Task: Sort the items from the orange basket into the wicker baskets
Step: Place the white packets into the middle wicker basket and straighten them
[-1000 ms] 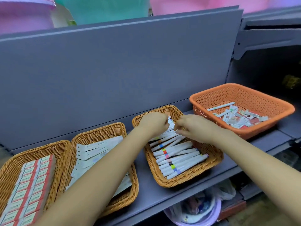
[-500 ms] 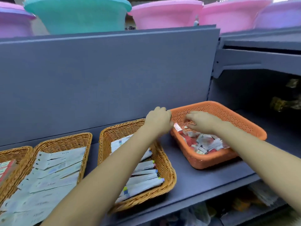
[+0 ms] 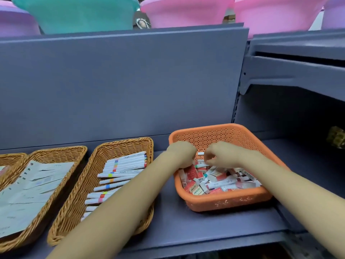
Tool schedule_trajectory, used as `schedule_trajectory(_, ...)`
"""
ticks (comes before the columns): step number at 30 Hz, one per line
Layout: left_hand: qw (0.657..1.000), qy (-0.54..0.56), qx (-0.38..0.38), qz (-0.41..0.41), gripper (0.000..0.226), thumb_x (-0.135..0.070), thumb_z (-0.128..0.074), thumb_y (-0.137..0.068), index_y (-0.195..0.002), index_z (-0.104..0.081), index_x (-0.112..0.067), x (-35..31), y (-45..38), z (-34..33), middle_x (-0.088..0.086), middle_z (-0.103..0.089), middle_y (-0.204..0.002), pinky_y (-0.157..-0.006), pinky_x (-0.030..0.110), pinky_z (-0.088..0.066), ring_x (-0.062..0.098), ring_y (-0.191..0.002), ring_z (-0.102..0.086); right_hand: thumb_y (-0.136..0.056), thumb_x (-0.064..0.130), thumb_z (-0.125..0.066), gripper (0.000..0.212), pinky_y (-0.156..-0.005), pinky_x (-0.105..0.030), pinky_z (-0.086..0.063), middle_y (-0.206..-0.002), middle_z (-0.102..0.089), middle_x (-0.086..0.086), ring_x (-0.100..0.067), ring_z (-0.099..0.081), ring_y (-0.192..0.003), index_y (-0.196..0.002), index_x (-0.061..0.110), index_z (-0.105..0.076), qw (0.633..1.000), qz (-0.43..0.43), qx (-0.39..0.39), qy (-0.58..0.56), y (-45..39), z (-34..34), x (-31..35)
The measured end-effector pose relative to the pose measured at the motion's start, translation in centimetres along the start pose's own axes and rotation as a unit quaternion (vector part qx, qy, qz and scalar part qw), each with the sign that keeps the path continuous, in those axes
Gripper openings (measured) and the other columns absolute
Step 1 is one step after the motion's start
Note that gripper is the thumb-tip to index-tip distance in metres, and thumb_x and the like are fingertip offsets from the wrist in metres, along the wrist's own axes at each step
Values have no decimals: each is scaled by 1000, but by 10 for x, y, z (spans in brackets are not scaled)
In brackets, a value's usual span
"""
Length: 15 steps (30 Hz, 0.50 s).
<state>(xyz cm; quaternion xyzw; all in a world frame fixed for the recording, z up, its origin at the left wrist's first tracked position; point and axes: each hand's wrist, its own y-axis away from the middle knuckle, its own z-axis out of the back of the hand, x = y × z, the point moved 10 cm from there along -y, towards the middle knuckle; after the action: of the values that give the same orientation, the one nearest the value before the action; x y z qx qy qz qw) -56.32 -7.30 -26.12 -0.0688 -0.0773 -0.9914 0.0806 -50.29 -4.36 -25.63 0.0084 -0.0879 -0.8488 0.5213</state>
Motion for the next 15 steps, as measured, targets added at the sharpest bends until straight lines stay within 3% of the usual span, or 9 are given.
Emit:
schedule_trajectory(5,999,-26,37,23,21,-22,-54,-94,-110,-62,-11,0,-2,-6,7,-62,-106,-73,36,-48,26,-95,-57,-87,11,-51,24,-67,-20,-44,-92,-61,8,-6,-54,-76,-105,16,-66,996,6,80,-31,9,-13,-1)
schedule_trajectory(9,998,24,20,49,19,-17,-53,-92,-105,-63,-7,3,-1,1,5,-61,-92,-71,33,-46,25,-89,-59,-80,11,-59,36,-80,-28,-47,-105,-53,6,-15,-55,-95,-115,18,-58,986,7,158,-60,19,-31,-5)
schedule_trajectory(13,986,147,-64,46,19,-22,-55,-89,-94,-65,-7,10,5,18,6,-69,-91,-70,34,-48,22,-80,-60,-82,21,-64,23,-72,-26,-43,-96,-51,7,-14,-51,-87,-101,21,-52,993,26,111,-41,18,-25,-4)
schedule_trajectory(15,967,224,-111,55,16,-22,-58,-86,-96,-63,-10,19,11,27,4,-68,-95,-71,34,-47,20,-83,-60,-84,26,-63,19,-69,-25,-44,-93,-54,8,-12,-55,-84,-96,22,-49,994,17,62,-92,19,-10,-9)
